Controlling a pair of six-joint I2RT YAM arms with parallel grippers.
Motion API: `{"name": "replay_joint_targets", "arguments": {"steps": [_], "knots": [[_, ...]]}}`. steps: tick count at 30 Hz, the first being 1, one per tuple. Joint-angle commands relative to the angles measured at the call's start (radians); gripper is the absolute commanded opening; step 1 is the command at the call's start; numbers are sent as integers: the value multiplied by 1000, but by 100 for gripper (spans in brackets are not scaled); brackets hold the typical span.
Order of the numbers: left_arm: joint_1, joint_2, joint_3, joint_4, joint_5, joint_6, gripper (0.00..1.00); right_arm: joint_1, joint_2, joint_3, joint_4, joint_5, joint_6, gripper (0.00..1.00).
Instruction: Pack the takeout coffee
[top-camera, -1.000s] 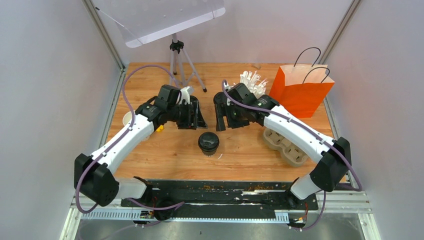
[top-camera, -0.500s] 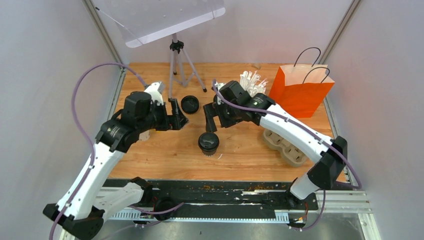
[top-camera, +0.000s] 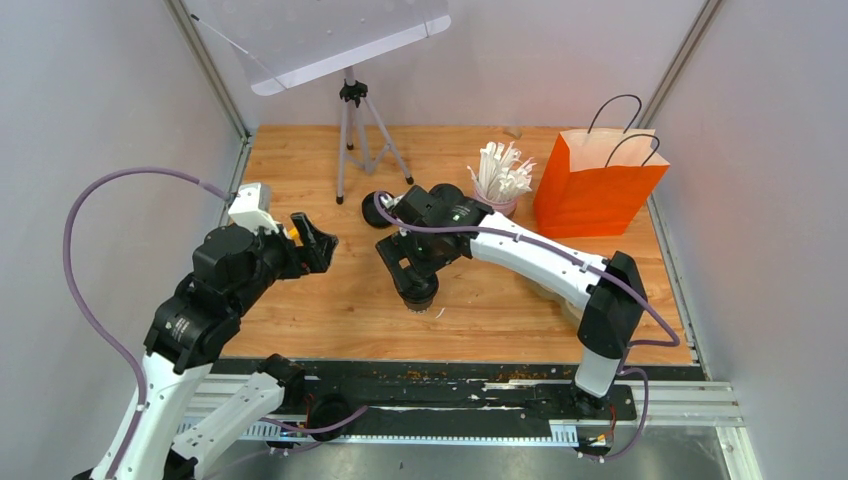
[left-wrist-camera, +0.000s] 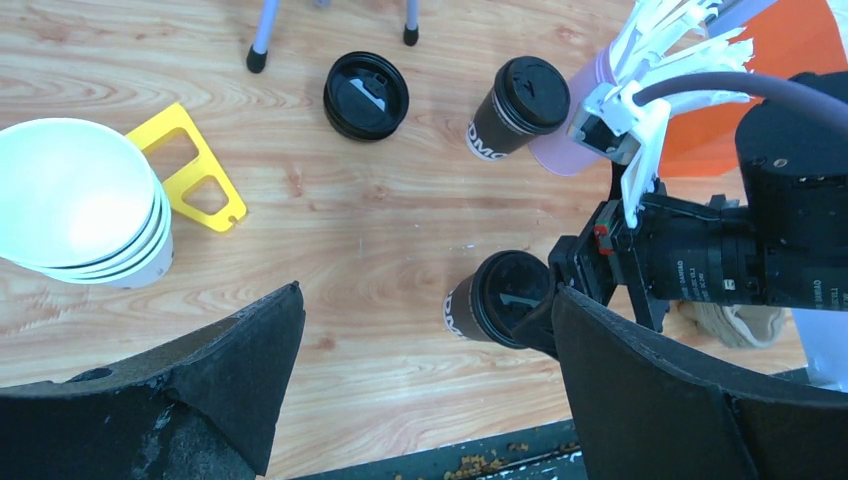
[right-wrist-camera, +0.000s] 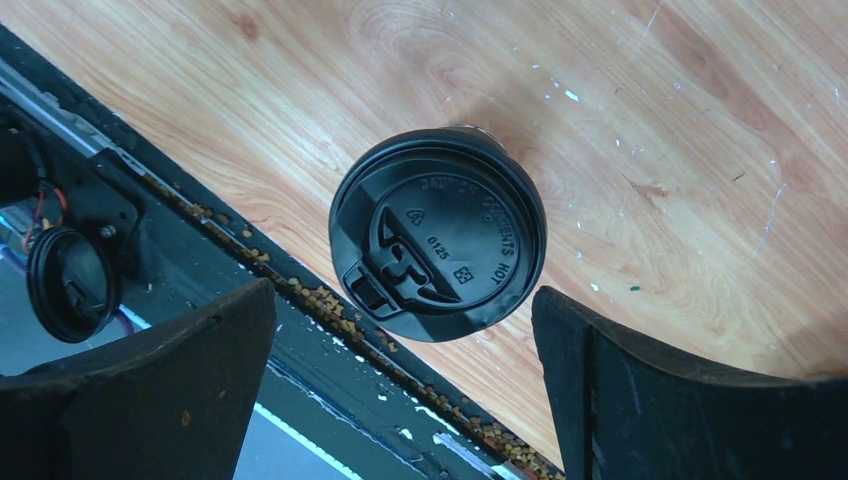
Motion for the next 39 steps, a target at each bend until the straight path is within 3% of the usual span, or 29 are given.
{"name": "replay_joint_targets", "arguments": {"steps": [1,5,15,25,39], "knots": [[-3,11,-8,45,-29,4,100,24,8,-4,11,42,-24,98],[-3,18,-7,31,-17,4,100,38,48,30,-32,119,-44,97],[-3,22,-24,41,-8,20,100,42,83,10,-18,121,-65,97],[-3,13,-38,68,-12,11,100,42,57,-21,-14,141,-63,85],[-3,-6,-50,71,-20,2,100,15,65,-11,19,143,-82,77]]}}
